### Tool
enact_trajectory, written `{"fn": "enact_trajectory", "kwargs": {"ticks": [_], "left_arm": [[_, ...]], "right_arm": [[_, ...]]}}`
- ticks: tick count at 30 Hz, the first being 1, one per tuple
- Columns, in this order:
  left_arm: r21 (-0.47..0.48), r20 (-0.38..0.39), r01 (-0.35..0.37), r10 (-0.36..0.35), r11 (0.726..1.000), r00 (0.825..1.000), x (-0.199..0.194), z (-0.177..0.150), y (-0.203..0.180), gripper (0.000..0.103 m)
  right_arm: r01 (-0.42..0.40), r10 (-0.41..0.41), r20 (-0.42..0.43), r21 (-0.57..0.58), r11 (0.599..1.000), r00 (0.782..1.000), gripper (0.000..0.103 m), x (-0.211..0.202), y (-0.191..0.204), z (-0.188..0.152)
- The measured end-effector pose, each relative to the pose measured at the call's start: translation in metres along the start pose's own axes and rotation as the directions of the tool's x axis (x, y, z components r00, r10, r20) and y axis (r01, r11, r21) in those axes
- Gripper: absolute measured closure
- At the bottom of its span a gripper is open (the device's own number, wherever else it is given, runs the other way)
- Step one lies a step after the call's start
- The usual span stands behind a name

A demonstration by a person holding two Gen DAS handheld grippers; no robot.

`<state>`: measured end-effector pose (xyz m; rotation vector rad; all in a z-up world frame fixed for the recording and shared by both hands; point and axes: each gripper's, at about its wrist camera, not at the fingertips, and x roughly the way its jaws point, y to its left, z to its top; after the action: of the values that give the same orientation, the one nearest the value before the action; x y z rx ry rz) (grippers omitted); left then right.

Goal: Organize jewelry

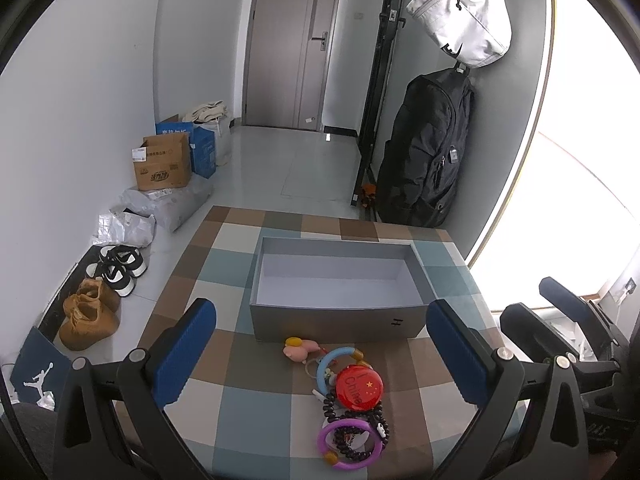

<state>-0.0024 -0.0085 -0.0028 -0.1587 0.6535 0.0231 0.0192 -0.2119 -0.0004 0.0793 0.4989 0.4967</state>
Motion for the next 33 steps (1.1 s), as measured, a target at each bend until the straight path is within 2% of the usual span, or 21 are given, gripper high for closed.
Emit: {"fn": "enact_trajectory", "kwargs": {"ticks": [26, 33], "left_arm": [[0.002, -0.01, 0.001, -0.001, 1.0, 1.0, -0.0005, -0.0043, 0.0015, 0.001], [0.009, -0.005, -0.019, 0.019, 1.0, 1.0, -0.0006, -0.0065, 0.0009, 0.001]], "right_arm": [[-0.001, 0.001, -0.003, 0.01, 1.0, 1.0, 0.0, 0.0004, -0.0009, 0.0008], [-0.011, 0.011, 0.001, 0.015, 1.0, 1.0, 0.0, 0.0005, -0.0008, 0.0002]]}}
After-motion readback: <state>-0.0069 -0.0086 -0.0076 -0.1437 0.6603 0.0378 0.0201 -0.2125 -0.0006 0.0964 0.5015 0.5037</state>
